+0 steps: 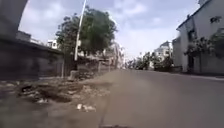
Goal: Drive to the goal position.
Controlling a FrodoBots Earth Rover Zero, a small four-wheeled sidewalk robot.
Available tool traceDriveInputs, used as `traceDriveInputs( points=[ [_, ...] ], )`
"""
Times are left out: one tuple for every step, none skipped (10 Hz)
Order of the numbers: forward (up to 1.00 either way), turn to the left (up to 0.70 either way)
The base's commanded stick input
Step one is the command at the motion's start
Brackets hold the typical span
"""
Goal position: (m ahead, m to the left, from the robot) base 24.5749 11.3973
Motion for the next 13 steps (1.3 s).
traceDriveInputs(
  points=[
    [1.0,0.06],
    [1.0,0.06],
    [1.0,0.06],
    [1.0,0.06],
    [1.0,0.06],
    [1.0,0.06],
    [1.0,0.06],
    [1.0,0.06],
    [1.0,0.03],
    [1.0,-0.34],
    [1.0,-0.34],
    [1.0,-0.34],
    [1.0,-0.34]
  ],
)
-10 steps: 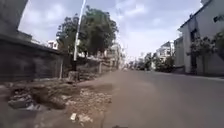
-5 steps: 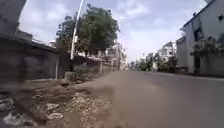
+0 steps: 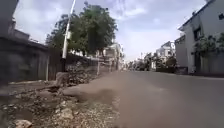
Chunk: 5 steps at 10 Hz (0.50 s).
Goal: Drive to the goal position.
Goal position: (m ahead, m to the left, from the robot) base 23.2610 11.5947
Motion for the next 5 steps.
traceDriveInputs(
  points=[
    [1.0,-0.34],
    [1.0,-0.34],
    [1.0,-0.34],
    [1.0,-0.34],
    [1.0,-0.12]
  ],
)
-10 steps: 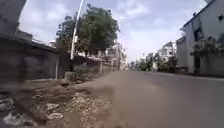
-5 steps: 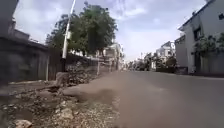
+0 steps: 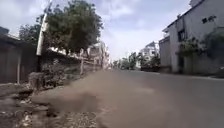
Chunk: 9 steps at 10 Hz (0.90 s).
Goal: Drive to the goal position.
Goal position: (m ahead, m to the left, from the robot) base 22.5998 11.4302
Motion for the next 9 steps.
traceDriveInputs(
  points=[
    [1.0,0.06],
    [1.0,0.06],
    [1.0,0.06],
    [1.0,0.06],
    [1.0,0.06],
    [1.0,0.06],
    [1.0,0.06],
    [1.0,0.06],
    [1.0,0.06]
  ],
)
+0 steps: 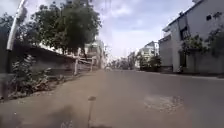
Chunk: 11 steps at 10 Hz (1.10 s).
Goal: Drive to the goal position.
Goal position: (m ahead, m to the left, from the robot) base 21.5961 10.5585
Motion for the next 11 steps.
traceDriveInputs(
  points=[
    [1.0,0.06],
    [1.0,0.06],
    [1.0,0.06],
    [1.0,0.06],
    [1.0,0.06],
    [1.0,0.06],
    [1.0,0.06],
    [1.0,0.06],
    [1.0,0.06],
    [1.0,0.06],
    [1.0,0.06]
  ],
)
